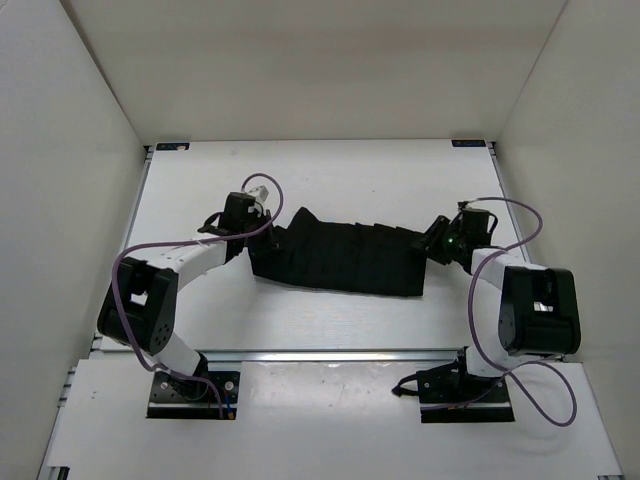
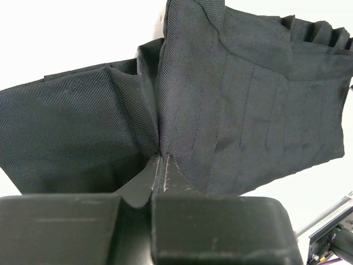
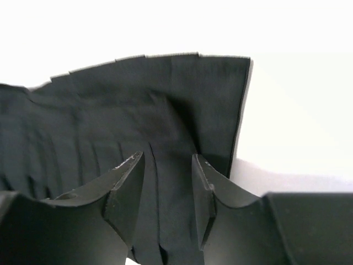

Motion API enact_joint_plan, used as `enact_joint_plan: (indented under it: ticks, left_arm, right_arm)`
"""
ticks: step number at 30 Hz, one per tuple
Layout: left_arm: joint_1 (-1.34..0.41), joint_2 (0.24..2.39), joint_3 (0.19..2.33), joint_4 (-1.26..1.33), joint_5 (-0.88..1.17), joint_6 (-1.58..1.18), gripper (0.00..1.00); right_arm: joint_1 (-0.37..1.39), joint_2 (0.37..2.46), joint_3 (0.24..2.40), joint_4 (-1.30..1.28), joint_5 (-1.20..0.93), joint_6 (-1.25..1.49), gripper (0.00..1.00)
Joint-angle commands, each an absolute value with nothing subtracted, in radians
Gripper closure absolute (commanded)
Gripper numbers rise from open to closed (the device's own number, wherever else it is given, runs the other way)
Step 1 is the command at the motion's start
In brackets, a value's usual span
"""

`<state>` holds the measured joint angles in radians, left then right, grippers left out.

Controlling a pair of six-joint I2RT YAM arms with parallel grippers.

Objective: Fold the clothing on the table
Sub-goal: Fold the skirt

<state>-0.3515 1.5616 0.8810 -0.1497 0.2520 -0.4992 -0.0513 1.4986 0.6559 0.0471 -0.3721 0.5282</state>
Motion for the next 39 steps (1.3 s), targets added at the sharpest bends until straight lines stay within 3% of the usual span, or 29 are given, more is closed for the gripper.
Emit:
enact_joint_plan:
  ticks: [1,5,8,9,18,21,29,39]
  left_arm:
    - [-0.356,1.546,0.868,-0.127,0.269,-0.506,1.0]
    - [-0.359,1.549,0.87,-0.126,0.272,-0.502,1.0]
    - [-0.353,1.546,0.861,-0.124,0.278,-0.499,1.0]
    - [-0.354,1.543,0.864,-0.117,0.273,-0.511,1.0]
    - [-0.348,1.496,0.839,-0.13,0.285,-0.506,1.0]
    - [-0.342,1.459,0.816,-0.127,0.278,-0.506,1.0]
    - [-0.347,1.459,0.808,-0.126,0.281,-0.502,1.0]
    - [-0.347,1.462,0.804,-0.124,0.285,-0.502,1.0]
  right_arm:
    - [-0.089,1.511,0.655,0.212,-0.448,0.597,0.63]
    - [-0.117,1.542,0.666,0.25,-0.477,0.615,0.67]
    - [-0.11,1.591,0.71,0.224,-0.477,0.603,0.87]
    - [-0.107,1.615,0.731,0.207,-0.474,0.603,1.0]
    - [-0.095,1.701,0.758,0.167,-0.409,0.624,1.0]
    - [-0.132,1.68,0.678,0.32,-0.483,0.692,1.0]
    - [-0.129,1.715,0.704,0.295,-0.492,0.695,0.92]
    - [-0.166,1.675,0.654,0.387,-0.497,0.738,1.0]
